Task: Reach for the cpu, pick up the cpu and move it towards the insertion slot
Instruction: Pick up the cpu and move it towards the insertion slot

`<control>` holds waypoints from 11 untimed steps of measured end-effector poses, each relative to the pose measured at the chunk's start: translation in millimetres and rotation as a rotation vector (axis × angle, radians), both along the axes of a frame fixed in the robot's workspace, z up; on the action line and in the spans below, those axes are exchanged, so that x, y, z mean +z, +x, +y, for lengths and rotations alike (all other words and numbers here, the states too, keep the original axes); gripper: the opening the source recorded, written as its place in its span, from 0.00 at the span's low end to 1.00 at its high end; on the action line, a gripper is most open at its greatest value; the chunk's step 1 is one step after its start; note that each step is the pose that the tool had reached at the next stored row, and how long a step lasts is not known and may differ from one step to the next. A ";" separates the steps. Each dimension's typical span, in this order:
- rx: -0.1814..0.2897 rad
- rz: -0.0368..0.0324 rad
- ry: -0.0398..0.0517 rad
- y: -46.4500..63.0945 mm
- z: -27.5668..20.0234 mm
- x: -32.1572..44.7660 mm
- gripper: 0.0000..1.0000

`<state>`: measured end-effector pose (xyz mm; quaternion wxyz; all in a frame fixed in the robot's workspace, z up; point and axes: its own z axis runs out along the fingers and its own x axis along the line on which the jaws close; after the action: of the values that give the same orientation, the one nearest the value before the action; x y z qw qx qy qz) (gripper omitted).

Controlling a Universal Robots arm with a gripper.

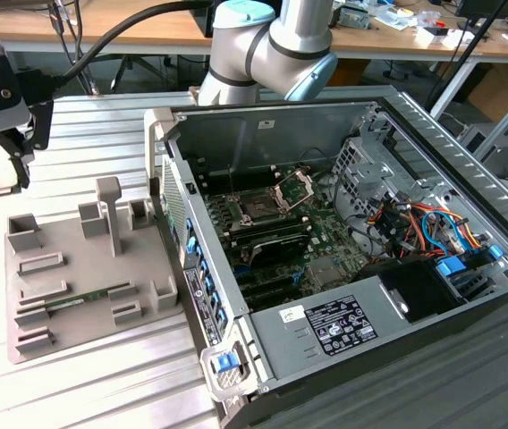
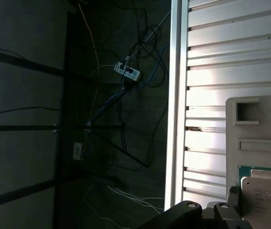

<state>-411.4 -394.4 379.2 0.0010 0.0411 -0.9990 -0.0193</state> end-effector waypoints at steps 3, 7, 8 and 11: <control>0.000 0.0000 0.0000 0.0 0.0 0.7 0.55; 0.000 0.0000 0.0000 0.0 0.0 1.7 0.55; 0.000 0.0000 0.0000 0.0 0.0 2.0 0.55; 0.000 0.0000 0.0001 0.0 0.0 2.6 0.55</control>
<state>-411.4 -394.5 381.8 0.0010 0.0412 -0.9990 -0.0194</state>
